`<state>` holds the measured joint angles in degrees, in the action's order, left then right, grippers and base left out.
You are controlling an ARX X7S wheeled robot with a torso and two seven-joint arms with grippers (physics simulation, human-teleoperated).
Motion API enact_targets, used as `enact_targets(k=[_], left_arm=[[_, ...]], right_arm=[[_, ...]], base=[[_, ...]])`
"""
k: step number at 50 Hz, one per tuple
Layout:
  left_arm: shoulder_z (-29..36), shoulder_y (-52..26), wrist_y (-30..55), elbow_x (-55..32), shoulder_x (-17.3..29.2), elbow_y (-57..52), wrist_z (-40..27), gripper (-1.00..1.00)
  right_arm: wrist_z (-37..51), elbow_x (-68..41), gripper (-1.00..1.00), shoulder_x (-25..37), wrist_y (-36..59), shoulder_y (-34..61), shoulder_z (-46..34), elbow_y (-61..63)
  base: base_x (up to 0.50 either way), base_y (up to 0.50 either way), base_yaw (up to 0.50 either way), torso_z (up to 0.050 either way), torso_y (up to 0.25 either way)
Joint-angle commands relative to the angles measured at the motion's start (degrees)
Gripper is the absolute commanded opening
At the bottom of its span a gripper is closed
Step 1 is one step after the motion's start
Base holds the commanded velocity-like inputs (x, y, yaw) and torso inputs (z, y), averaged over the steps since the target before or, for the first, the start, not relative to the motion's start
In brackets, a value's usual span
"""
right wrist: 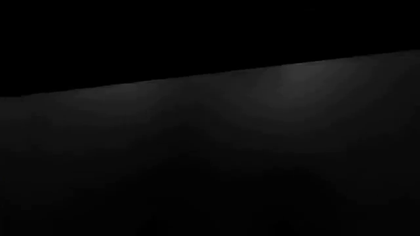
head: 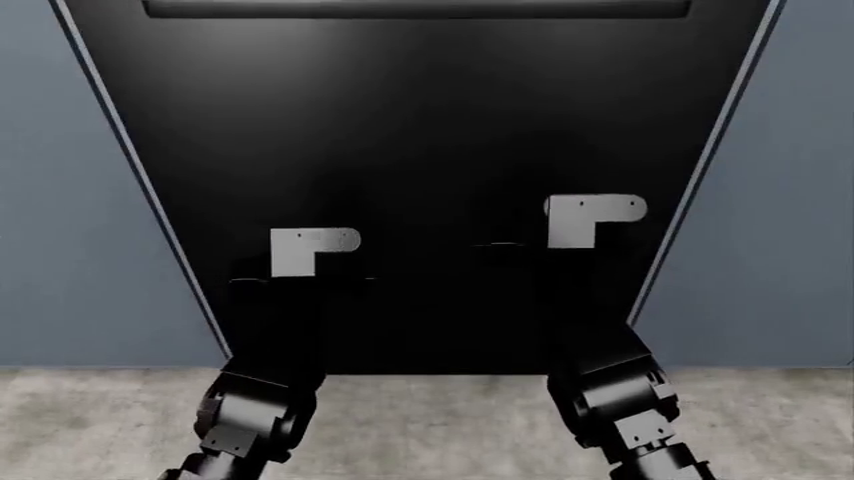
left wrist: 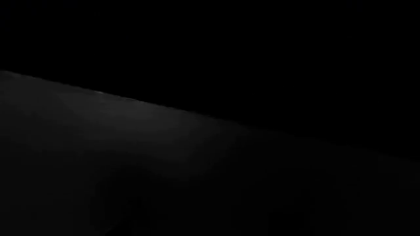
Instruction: Close the dishwasher door
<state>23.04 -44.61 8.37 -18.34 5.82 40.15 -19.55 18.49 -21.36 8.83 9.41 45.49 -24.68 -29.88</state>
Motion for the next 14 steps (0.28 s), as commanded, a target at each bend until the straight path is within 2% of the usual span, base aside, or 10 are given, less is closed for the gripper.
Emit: enact_targets(k=[1,5,14], left_arm=[[0.3,-5.3,-0.9,0.8,-1.2,12.0,4.6,1.0],[0.3,-3.6,1.5,-0.1,-0.2,7.2,4.1,1.0],[-0.2,2.7,10.1,-2.4,4.5,-12.6,0.2,1.0]], right_arm=[[-4.6,2.0,1.0,-0.4,-1.0,7.7,3.2,-19.2],[-3.7,1.6,1.0,0.6,0.9,5.7,3.1,-14.3],[0.6,-0.8,1.0,6.3,11.6,-3.5,2.5,11.6]], base=[[0.08,0.0,0.0,0.0,-0.015],[0.07,0.0,0.0,-0.004,-0.015],[0.03,0.0,0.0,-0.001,-0.009]])
